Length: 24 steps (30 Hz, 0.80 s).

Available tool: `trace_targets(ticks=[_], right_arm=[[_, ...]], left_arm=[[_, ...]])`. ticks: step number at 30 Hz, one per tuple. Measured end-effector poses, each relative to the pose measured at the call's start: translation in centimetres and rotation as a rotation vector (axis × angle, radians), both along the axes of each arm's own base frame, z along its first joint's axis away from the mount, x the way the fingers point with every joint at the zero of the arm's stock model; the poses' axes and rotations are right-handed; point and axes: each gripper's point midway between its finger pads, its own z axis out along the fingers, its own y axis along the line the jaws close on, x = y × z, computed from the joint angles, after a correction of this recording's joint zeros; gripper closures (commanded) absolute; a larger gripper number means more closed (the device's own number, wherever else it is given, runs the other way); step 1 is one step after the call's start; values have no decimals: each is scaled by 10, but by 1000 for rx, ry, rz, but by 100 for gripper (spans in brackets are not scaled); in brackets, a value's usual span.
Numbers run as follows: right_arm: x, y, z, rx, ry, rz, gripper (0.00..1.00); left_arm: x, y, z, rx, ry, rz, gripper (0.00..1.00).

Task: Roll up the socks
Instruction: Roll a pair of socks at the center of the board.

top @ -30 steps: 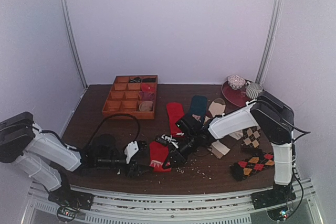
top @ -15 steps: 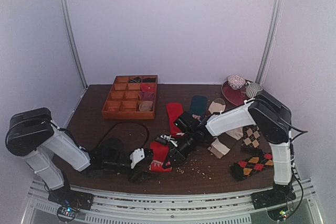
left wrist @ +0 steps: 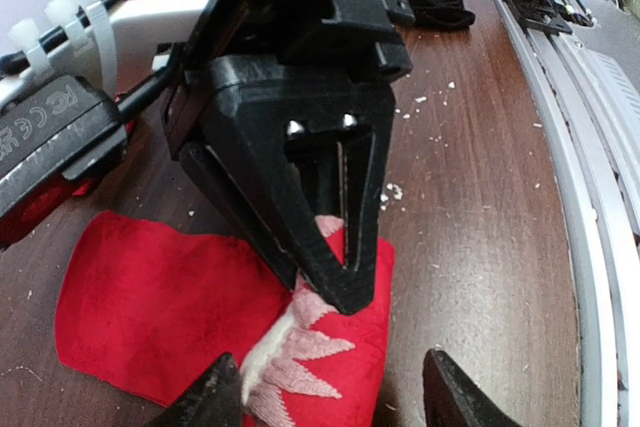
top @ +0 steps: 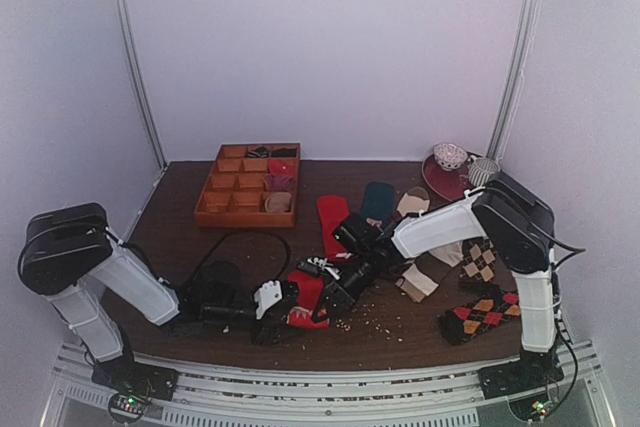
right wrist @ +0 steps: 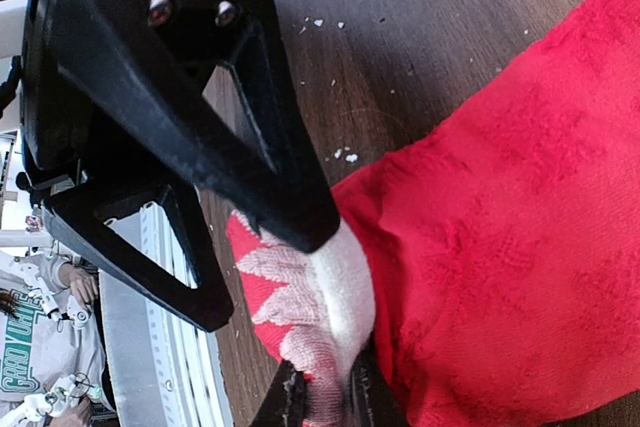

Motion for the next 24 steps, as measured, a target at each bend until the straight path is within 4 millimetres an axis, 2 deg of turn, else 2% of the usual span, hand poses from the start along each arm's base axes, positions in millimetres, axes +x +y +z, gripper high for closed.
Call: trace_targets(ticks=[9,10,11,15,20,24], right_arm=[[-3,-4,0,-10,36,2,89],[-3,-4,0,-11,40,0,90],[-3,-5,0,-13,44,-1,89],[-2,-8,0,-22,69,-14,85],[0,-13,1,-22,76,-41,66],[8,-21,9,5,-33,-85,63]], left_arm=[[2,-8,-12,10,25,-9,81],[2,-8,-12,7,26,-12,87],[1,-9,-12,5,28,-14,99],[4,-14,-11,-5,38,-11,100],[10,-19,-14,-12,122,37,100],[18,-26,-19,-39,267,96,100]])
